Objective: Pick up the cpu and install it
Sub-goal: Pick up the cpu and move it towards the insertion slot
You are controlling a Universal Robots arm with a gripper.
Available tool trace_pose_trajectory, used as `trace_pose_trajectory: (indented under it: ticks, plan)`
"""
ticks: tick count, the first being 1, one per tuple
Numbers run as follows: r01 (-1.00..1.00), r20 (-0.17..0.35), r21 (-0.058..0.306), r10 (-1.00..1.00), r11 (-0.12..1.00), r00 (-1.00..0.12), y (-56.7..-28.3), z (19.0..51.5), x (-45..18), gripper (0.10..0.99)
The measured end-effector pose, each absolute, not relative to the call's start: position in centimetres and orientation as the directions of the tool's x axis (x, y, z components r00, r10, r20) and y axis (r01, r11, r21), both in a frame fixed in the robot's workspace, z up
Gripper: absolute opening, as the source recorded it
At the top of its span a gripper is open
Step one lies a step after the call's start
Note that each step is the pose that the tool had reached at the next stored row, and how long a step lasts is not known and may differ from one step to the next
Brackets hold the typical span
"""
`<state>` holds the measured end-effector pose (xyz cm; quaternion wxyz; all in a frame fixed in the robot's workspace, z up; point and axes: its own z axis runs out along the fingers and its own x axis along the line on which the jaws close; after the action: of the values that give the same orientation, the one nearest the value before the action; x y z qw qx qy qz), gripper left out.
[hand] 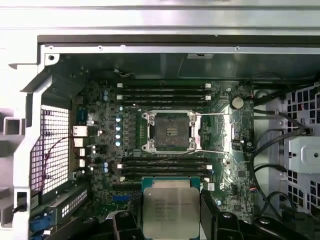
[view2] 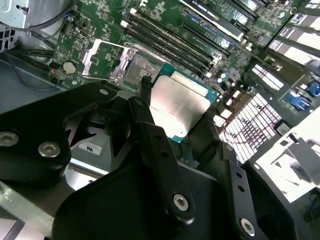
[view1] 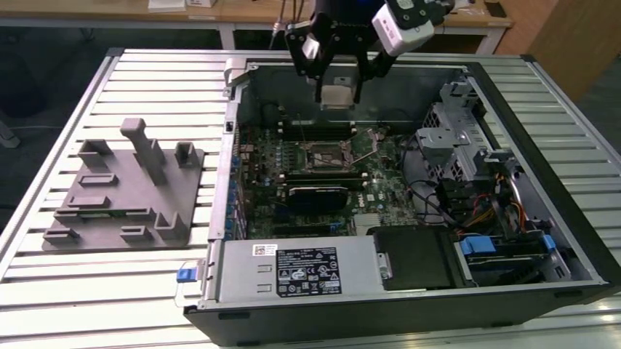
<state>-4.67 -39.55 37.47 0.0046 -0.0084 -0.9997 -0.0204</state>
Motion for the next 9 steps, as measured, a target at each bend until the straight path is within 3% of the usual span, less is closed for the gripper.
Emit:
trace_pose_trajectory:
  ticks: [9]
  plan:
    - [0.017,0.012,0.041,0.017,0.999,-1.000,-39.5,36.3,-4.3,0.545]
